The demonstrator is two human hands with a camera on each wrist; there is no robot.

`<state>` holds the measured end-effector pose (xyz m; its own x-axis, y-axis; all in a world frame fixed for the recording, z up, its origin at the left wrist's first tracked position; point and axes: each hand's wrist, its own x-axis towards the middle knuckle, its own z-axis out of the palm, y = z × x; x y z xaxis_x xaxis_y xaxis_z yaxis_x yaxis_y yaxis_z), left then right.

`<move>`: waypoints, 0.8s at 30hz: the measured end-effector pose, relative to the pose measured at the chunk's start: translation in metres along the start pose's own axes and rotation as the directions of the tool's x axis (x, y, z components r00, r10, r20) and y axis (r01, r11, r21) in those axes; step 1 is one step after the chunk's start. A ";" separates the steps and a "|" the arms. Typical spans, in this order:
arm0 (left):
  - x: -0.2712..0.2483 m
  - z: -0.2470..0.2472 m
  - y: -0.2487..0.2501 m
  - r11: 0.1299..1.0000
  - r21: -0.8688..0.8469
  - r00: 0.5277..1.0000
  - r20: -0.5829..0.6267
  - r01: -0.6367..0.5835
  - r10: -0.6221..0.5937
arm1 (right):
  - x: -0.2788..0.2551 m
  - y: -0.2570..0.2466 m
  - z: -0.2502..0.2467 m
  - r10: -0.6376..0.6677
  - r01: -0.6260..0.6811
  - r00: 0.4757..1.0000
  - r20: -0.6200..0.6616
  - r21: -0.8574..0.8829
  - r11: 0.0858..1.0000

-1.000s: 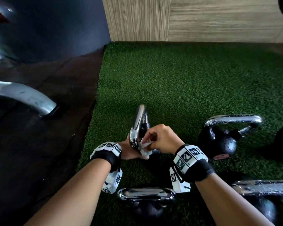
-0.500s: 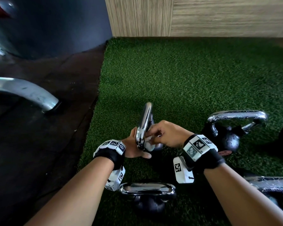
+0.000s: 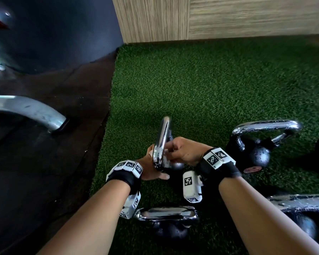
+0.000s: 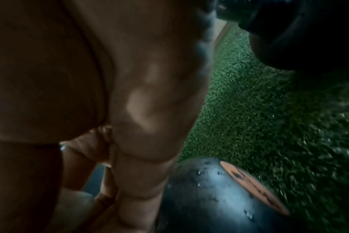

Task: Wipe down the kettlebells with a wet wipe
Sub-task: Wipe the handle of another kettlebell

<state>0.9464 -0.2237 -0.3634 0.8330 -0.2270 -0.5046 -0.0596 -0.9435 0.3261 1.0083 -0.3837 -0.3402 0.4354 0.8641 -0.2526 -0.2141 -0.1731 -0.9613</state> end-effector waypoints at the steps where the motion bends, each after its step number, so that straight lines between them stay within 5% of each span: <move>1: 0.000 0.002 -0.001 1.000 0.025 1.000 -0.020 0.004 -0.003 | 0.003 0.001 0.002 -0.001 0.004 0.999 -0.035 0.093 0.996; 5: -0.003 0.009 -0.008 0.987 -0.051 0.987 -0.052 0.149 -0.152 | 0.009 0.009 0.005 -0.020 0.067 0.987 -0.157 0.305 0.950; 9: -0.004 0.013 -0.004 0.983 -0.161 0.991 -0.087 0.088 -0.102 | 0.007 0.011 0.005 -0.043 0.078 0.990 -0.134 0.271 0.960; 14: -0.003 0.010 -0.004 0.968 -0.236 0.993 -0.055 0.086 -0.102 | 0.008 0.010 0.006 -0.035 0.177 0.956 -0.291 0.476 0.862; 19: 0.000 0.012 -0.003 0.980 -0.171 0.993 -0.039 0.105 -0.113 | 0.008 0.012 0.007 -0.036 0.203 0.931 -0.363 0.431 0.879; 24: -0.005 0.011 -0.001 0.988 -0.130 0.989 -0.110 0.085 -0.099 | 0.019 0.006 0.000 -0.061 0.267 0.812 -0.581 0.276 0.923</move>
<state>0.9365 -0.2241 -0.3706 0.8901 -0.1042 -0.4436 0.0832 -0.9200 0.3830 1.0155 -0.3682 -0.3512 0.8744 0.4373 -0.2101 -0.3229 0.2014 -0.9248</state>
